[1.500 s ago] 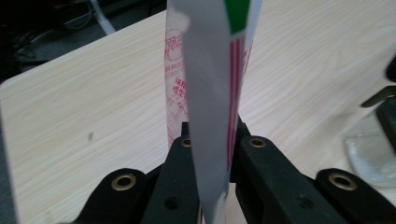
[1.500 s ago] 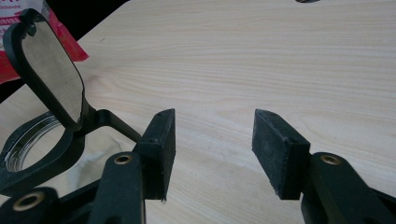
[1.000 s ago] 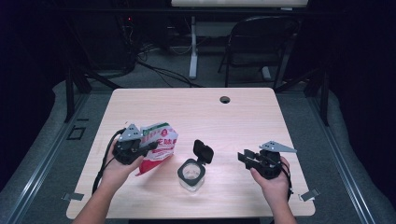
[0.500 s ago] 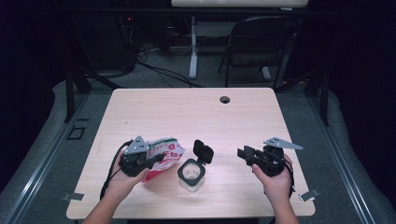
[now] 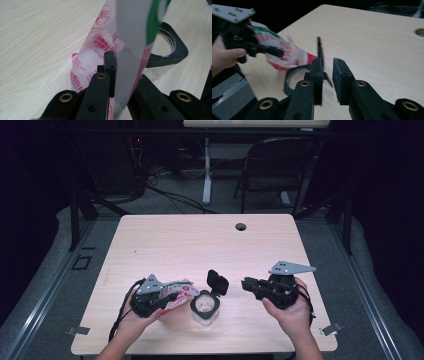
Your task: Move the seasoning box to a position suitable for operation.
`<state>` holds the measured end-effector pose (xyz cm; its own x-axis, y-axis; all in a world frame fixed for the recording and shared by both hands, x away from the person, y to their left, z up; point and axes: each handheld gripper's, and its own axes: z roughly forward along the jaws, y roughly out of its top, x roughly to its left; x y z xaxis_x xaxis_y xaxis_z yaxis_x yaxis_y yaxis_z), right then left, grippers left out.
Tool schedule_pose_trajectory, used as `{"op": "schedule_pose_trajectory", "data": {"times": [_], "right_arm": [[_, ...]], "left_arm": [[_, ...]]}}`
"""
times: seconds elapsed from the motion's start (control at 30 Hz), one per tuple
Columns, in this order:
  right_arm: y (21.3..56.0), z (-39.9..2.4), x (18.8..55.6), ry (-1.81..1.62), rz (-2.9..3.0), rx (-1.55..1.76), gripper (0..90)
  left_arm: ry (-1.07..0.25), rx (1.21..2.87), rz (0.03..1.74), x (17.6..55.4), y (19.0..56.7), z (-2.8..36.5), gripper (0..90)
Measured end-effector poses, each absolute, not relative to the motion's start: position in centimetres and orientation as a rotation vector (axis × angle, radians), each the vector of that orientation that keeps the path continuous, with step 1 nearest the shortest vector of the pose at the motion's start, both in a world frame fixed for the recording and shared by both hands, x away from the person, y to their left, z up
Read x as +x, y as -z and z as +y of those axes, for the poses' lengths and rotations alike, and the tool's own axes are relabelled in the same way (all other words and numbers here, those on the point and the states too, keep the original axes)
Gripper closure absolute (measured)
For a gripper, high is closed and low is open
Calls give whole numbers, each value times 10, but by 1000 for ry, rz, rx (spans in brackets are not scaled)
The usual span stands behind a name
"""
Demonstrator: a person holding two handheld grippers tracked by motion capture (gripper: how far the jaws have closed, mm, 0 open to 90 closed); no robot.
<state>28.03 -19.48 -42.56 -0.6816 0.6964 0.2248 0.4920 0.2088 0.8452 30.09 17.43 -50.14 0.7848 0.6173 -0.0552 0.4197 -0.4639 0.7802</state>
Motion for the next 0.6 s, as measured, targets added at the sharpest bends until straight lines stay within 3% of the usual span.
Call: {"op": "schedule_pose_trajectory", "data": {"times": [0.27,0.6], "right_arm": [[436,-151,280,-1445,2437,1049,785],[448,-110,301,-1396,2550,1010,706]], "left_arm": [[-272,2091,788,298,504,177,894],[-279,2071,790,295,504,180,861]]}}
